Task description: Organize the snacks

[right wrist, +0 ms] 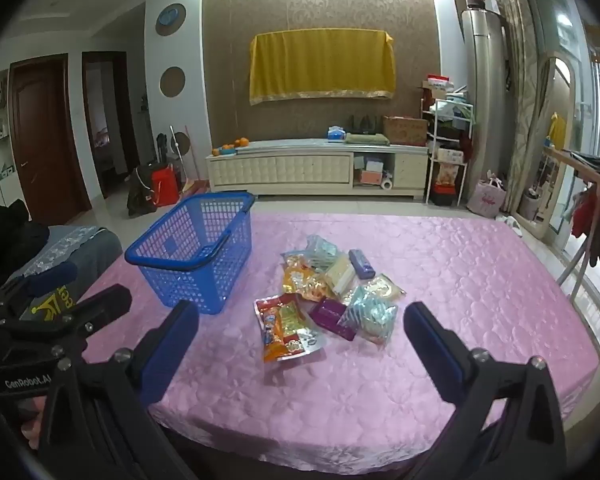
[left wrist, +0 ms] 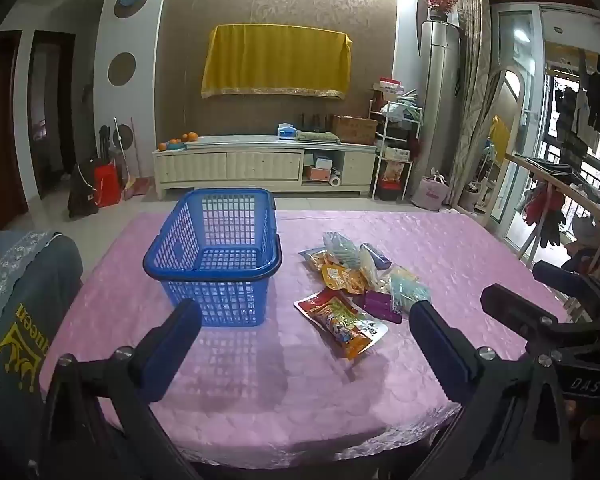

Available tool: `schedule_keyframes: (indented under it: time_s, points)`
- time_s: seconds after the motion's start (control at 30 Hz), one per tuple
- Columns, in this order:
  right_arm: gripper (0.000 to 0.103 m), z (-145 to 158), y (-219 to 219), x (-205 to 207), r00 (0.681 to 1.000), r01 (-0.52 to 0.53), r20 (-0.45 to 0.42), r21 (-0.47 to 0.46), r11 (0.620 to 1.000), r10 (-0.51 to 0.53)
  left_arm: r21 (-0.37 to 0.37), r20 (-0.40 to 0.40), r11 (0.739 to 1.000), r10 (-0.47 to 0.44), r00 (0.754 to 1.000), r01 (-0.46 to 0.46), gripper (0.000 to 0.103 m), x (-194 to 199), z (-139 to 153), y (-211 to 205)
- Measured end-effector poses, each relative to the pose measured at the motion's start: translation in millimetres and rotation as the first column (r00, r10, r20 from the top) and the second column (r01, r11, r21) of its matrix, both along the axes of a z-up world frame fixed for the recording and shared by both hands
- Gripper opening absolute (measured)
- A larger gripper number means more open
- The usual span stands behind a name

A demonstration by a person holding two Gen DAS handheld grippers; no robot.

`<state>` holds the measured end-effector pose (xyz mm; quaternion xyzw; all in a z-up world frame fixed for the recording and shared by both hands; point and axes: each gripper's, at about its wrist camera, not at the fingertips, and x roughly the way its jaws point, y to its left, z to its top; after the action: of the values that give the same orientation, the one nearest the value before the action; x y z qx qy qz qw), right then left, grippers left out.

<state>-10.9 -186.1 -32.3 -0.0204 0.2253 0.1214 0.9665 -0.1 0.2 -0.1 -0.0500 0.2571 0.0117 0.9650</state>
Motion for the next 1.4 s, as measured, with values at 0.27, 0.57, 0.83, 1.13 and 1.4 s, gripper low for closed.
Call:
schedule_keyframes:
  time_s: [0.27,0.57,0.83,1.13,1.4]
  points:
    - [0.103,0.8,-3.0,-5.2,1.000,-0.004,0.011,0.002,1.000,0.004,0.012,-0.013,1.000,-0.008,1.000,0.008,0.103,1.2,-2.4,-5.8]
    - [0.103,2.6,-2.0,-5.8,1.000,-0.002,0.011,-0.003,1.000,0.002,-0.013,-0.011,1.000,-0.003,1.000,0.003,0.103,-0.7,-2.4,-0.4]
    - [0.103,3.2,-1.2,-4.0,1.000,0.000,0.002,0.005,1.000,0.000,-0.011,-0.014,1.000,-0.005,1.000,0.005,0.103,-1.4,-2.1,-1.1]
    - [0.103,1.1,-3.4,-4.1,1.000,-0.002,0.001,0.008,1.000,0.002,-0.018,-0.025,1.000,-0.010,1.000,0.010,0.103,-0.9,-4.5,-1.1]
    - [0.103,-0.5,-3.6,-4.5,1.000,-0.003,-0.001,0.003,1.000,0.003,-0.020,-0.033,1.000,-0.010,0.999,0.010,0.103,-1.5,-5.7,-1.7]
